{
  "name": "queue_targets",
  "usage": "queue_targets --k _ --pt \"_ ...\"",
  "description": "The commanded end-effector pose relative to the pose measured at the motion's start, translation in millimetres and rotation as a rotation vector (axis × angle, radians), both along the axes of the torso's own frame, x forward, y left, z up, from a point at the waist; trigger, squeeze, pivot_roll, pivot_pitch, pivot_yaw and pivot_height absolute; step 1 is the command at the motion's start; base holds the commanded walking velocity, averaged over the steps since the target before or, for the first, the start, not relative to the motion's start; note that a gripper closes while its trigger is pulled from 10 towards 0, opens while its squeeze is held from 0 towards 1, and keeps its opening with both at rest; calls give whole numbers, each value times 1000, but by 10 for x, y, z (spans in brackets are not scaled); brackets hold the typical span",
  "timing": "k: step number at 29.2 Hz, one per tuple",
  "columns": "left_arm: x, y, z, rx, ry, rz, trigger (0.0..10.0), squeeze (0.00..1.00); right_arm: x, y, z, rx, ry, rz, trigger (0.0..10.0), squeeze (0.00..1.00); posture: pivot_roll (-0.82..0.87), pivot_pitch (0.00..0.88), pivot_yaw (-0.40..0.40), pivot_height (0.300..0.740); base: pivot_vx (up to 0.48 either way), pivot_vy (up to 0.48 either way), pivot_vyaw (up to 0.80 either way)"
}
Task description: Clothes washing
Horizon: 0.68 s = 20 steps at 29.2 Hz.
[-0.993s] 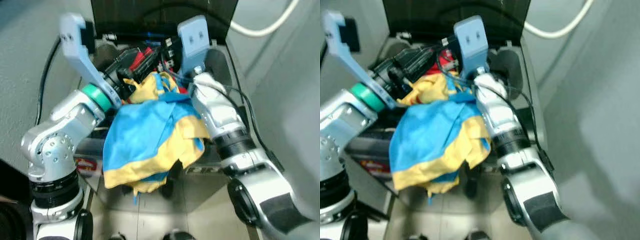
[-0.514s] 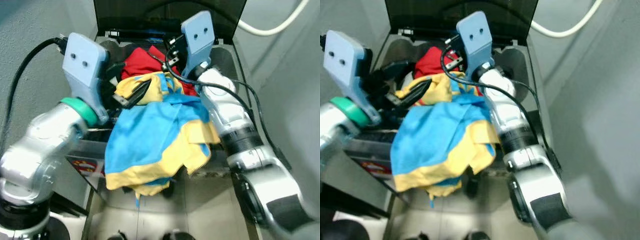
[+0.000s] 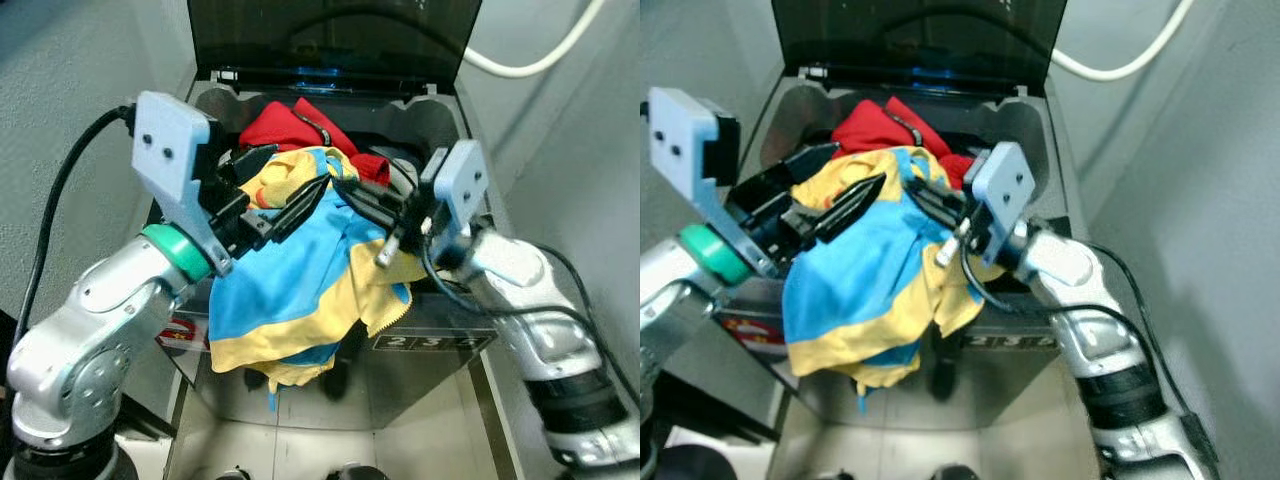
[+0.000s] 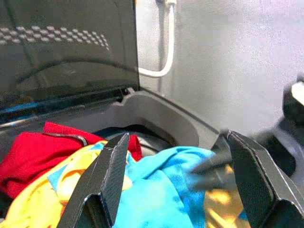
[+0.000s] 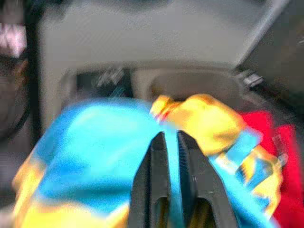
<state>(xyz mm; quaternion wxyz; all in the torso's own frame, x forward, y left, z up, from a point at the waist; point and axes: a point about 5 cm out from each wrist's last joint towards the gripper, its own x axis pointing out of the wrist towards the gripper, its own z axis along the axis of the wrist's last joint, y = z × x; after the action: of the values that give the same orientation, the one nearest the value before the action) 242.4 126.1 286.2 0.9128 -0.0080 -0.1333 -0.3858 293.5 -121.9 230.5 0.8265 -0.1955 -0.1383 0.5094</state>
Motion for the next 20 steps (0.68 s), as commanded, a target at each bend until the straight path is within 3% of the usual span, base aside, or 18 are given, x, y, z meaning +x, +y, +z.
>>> queue_targets --k 1,10,11,20 --pt "-12 -10 22 3 -36 -16 10000 0 -93 52 -29 -76 5 64 10000 1000 -19 0 18 740 0 0 0" --pt "-23 -25 8 5 -36 -21 10000 0 -122 96 -142 -210 9 109 10000 1000 -16 0 11 740 0 0 0" --pt "-36 -27 6 1 -22 -23 10000 0 -108 127 -188 -237 8 104 10000 0 -11 0 7 740 0 0 0" --pt "-33 -11 -6 -2 5 -31 10000 0 -95 155 -288 -299 14 104 10000 0 -11 0 7 740 0 0 0"
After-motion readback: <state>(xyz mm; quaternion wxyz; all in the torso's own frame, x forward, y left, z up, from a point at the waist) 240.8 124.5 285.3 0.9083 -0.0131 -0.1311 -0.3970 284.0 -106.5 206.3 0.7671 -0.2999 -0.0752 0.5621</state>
